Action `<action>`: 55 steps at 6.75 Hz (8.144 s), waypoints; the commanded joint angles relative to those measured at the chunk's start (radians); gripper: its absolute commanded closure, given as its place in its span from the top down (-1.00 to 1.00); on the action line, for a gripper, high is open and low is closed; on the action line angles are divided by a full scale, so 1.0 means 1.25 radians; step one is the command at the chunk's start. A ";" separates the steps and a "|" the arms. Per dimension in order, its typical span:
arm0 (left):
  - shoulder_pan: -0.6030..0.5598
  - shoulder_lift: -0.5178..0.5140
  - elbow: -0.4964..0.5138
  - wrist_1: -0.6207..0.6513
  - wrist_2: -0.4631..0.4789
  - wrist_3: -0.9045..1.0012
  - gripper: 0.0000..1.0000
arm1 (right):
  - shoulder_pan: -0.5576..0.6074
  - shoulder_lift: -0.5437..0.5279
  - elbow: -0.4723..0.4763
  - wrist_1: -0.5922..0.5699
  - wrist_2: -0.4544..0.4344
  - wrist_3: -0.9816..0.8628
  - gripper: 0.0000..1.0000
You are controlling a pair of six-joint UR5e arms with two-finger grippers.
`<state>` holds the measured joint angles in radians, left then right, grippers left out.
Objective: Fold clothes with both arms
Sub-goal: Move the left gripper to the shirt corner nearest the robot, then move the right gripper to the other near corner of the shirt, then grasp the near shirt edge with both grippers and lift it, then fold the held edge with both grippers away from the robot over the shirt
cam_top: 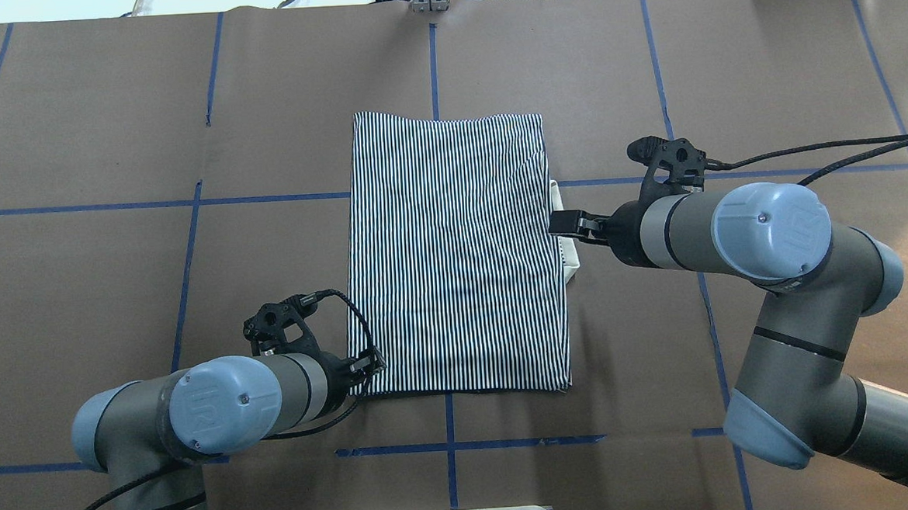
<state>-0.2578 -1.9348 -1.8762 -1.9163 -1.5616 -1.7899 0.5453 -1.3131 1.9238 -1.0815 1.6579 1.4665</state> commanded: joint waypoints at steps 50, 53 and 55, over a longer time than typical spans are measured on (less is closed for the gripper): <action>-0.191 -0.119 -0.226 0.386 -0.077 0.274 -1.00 | -0.140 0.295 0.067 -0.592 -0.115 0.387 -1.00; -0.222 -0.121 -0.045 0.221 -0.076 0.294 -1.00 | -0.084 0.330 -0.099 -0.467 -0.115 0.328 -1.00; -0.226 -0.124 0.035 0.137 -0.072 0.294 -1.00 | -0.061 0.346 -0.222 -0.369 -0.115 0.309 -1.00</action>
<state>-0.5373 -2.0876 -1.8914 -1.6824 -1.6542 -1.4231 0.4522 -0.8912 1.7359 -1.6149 1.5140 1.8682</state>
